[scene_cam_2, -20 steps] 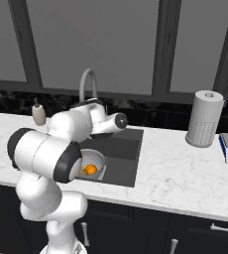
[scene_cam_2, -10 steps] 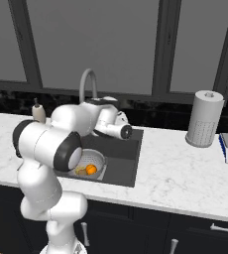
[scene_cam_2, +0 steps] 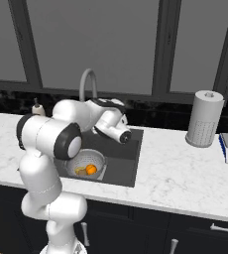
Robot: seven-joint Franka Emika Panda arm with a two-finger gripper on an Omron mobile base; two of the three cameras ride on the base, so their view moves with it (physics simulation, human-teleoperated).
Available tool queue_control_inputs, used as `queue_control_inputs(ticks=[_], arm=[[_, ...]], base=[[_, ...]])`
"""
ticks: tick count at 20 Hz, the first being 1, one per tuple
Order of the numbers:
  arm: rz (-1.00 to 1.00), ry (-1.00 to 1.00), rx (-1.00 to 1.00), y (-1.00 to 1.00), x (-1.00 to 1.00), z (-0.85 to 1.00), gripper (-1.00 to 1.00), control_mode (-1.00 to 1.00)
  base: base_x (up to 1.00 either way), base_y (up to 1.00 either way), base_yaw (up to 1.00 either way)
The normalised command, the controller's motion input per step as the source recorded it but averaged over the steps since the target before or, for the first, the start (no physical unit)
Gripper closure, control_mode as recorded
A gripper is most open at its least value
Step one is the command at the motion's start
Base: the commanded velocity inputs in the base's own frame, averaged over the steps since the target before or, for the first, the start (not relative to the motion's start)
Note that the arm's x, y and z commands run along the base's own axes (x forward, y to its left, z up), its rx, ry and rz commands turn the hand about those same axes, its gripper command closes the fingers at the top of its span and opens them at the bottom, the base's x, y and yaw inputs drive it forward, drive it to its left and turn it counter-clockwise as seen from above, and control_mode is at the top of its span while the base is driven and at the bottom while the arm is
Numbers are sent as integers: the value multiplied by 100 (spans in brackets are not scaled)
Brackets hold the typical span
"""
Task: Put the colander in the sink, put the kiwi, orange, kiwi in the colander, and turn on the sink faucet and pour water over the colander.
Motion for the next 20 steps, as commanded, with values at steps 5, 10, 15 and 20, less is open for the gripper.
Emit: queue_control_inputs(ticks=[5, 10, 15, 20], arm=[[0, 0, 12, 0, 32, 30, -100, -100], [0, 0, 10, 1, 31, 8, -100, -100], [0, 0, 3, 6, 17, -5, -100, -100], [0, 0, 0, 4, 27, 0, -100, -100]], base=[[0, 0, 0], [0, 0, 0], [0, 0, 0], [0, 0, 0]])
